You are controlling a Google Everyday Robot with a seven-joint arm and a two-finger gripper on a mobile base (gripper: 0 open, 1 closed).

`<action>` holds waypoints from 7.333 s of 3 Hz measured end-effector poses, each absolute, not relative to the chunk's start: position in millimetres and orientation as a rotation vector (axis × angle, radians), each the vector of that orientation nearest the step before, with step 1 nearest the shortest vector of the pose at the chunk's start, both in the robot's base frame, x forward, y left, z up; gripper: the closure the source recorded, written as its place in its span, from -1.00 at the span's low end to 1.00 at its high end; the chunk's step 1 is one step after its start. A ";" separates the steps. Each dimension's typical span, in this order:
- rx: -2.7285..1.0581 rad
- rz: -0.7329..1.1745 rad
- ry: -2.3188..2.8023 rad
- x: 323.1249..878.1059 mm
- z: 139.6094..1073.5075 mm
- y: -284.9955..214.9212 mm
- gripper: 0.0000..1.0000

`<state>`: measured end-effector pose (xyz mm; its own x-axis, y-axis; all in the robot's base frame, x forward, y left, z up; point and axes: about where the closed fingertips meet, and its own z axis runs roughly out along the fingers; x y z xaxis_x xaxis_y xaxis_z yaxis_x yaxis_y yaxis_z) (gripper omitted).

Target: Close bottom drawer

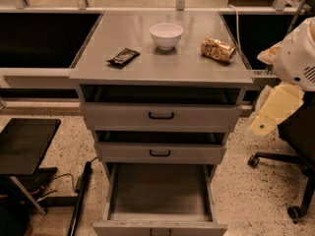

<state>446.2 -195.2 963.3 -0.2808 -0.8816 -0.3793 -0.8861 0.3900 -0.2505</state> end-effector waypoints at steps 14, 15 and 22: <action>-1.556 0.254 2.284 428.8 300.3 -282.5 -1.00; -1.521 0.449 2.304 403.9 248.3 -282.4 -1.00; -1.522 1.118 1.918 304.5 123.6 -212.8 -1.00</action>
Offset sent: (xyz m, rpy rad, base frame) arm -0.0053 -0.0027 -0.0079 0.0357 -0.0201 0.0238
